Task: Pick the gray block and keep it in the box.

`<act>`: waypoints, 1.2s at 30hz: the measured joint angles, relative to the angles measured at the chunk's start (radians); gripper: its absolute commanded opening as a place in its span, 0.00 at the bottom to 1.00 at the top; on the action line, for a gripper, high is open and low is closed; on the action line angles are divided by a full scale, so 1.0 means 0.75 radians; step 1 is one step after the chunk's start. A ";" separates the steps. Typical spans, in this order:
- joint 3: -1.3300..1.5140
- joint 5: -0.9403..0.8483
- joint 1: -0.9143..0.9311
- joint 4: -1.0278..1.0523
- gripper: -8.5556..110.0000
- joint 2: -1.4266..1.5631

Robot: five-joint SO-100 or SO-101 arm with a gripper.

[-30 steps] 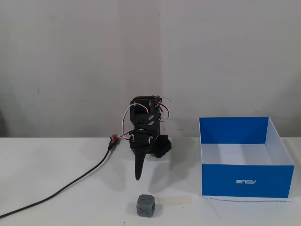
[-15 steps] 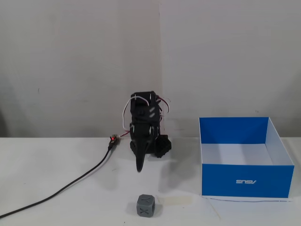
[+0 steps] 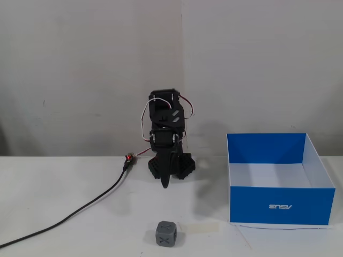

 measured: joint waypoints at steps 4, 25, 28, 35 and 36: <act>-0.067 0.076 0.016 -0.020 0.07 -0.162; -0.462 0.337 -0.006 -0.031 0.23 -0.955; -0.495 0.340 -0.018 -0.031 0.25 -1.047; -0.538 0.346 -0.037 -0.059 0.30 -1.176; -0.542 0.350 -0.035 -0.061 0.30 -1.190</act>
